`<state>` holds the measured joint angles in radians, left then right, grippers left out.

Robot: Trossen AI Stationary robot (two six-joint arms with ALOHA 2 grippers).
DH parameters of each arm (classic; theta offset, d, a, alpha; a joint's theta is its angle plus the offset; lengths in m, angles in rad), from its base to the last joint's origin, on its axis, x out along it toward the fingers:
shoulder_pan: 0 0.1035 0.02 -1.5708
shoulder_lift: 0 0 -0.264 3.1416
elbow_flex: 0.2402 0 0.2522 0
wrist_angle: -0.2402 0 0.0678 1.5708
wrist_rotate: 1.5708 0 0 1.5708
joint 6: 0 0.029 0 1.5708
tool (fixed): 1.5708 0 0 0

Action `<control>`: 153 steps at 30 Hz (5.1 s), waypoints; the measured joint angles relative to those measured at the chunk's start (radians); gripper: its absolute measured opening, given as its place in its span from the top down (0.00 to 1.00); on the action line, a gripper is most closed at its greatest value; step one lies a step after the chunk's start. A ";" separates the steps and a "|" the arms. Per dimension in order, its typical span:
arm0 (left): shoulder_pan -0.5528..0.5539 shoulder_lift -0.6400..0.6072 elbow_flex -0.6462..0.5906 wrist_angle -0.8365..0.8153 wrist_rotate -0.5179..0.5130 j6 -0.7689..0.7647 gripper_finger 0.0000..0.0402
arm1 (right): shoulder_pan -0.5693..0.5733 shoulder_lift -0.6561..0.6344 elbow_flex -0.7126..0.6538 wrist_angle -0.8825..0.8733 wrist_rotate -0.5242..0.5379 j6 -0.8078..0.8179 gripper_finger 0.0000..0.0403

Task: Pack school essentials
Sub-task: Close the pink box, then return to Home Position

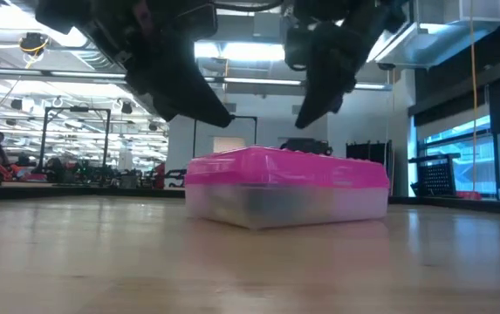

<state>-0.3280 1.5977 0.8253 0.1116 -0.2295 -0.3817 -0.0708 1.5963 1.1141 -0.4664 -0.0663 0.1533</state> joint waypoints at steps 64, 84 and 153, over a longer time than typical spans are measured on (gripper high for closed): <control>0.160 -0.161 0.006 -0.242 0.066 -0.009 1.00 | 0.008 -0.102 0.001 -0.154 -0.149 -0.164 1.00; 0.162 -0.809 -0.026 -0.488 -0.060 0.024 1.00 | -0.057 -0.676 0.004 -0.329 -0.172 -0.086 1.00; 0.161 -1.593 -0.818 0.207 0.011 0.150 1.00 | -0.057 -1.594 -1.085 0.543 -0.198 0.073 0.99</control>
<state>-0.1665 0.0044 0.0078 0.3189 -0.2188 -0.2313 -0.1276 0.0021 0.0294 0.0764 -0.2647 0.2266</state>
